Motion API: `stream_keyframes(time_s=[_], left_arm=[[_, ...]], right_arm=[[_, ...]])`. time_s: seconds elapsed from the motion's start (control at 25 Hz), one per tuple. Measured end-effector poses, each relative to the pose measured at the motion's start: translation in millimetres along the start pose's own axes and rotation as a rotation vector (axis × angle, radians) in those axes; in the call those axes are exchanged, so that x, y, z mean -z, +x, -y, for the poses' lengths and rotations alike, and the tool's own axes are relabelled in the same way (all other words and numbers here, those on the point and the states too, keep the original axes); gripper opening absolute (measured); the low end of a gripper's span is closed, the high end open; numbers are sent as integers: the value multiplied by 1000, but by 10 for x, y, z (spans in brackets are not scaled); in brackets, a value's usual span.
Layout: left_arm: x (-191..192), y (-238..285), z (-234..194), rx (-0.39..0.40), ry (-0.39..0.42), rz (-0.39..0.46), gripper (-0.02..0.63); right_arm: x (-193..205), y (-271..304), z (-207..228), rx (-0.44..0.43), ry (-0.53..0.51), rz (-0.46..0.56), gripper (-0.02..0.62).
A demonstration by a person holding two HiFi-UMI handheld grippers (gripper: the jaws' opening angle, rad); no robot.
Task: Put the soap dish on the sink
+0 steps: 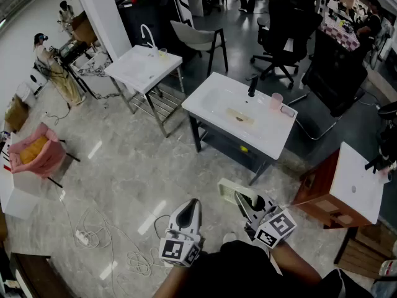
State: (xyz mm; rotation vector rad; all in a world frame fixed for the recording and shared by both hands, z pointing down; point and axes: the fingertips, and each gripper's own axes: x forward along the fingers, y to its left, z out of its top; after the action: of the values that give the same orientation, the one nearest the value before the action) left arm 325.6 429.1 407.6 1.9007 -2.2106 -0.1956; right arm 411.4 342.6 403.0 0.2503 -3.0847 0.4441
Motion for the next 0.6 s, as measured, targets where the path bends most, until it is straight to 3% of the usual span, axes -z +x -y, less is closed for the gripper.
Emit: stream_keyframes(time_s=[0.32,0.6], left_arm=[[150,174,265,-27,5,10,23],[157,244,249,-69,10,2,23]], right_arm=[[63,-167,215,-35,-2,-16,6],[208,-151,279,-87,23,-66,6]])
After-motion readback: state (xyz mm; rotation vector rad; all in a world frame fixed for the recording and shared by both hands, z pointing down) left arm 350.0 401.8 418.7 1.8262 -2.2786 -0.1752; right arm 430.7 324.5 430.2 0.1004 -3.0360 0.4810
